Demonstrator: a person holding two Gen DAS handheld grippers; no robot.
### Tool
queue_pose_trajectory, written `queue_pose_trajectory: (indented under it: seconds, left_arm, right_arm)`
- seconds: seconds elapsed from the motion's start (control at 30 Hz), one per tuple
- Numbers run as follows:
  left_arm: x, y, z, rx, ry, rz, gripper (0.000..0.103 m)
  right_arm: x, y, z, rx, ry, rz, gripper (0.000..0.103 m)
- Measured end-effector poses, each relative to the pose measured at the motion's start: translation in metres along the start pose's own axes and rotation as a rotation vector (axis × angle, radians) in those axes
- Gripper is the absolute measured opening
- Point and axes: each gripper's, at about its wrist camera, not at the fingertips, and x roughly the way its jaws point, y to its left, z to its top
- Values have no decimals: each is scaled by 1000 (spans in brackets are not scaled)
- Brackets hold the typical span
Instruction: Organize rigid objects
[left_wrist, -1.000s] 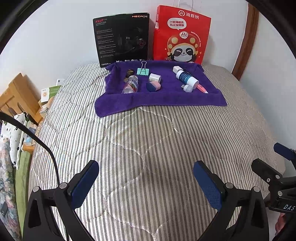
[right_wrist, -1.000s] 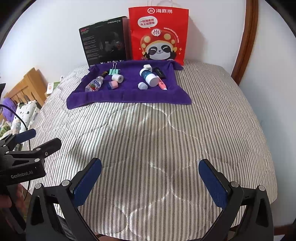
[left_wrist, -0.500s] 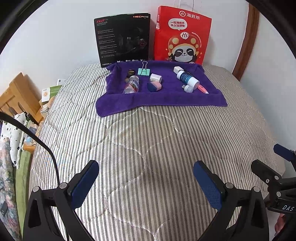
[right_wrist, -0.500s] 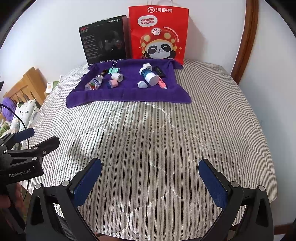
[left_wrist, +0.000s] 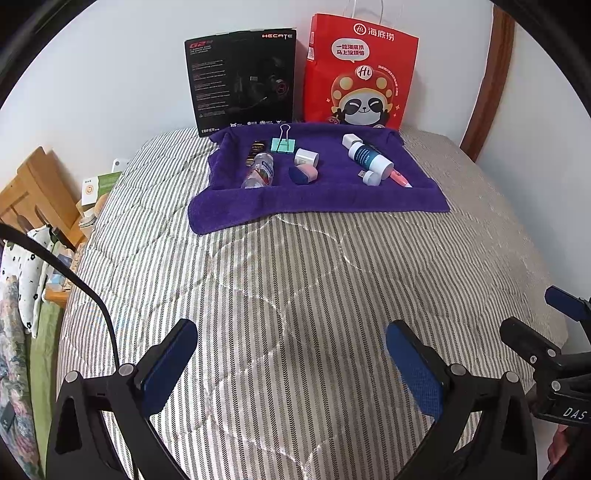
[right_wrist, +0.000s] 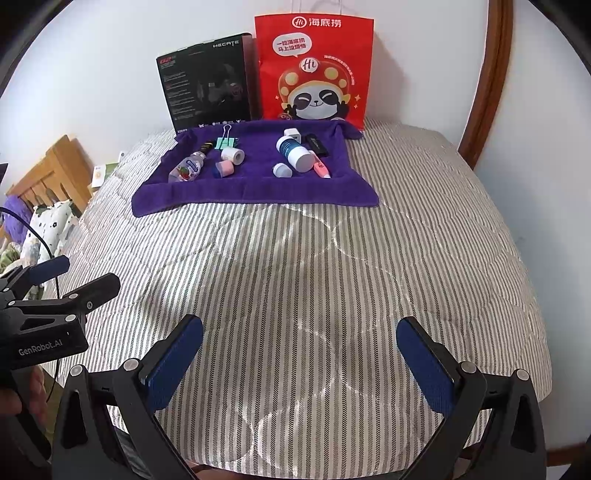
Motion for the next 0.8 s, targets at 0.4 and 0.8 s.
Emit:
queue_pose_trajectory:
  seconds: [0.4, 0.8]
  left_arm:
    - [-3, 1, 0, -7, -2, -1, 103]
    - [-4, 2, -1, -8, -3, -1, 103]
  right_arm:
    - [0, 1, 0, -6, 3, -4, 103]
    - [-2, -1, -2, 2, 2, -7, 103]
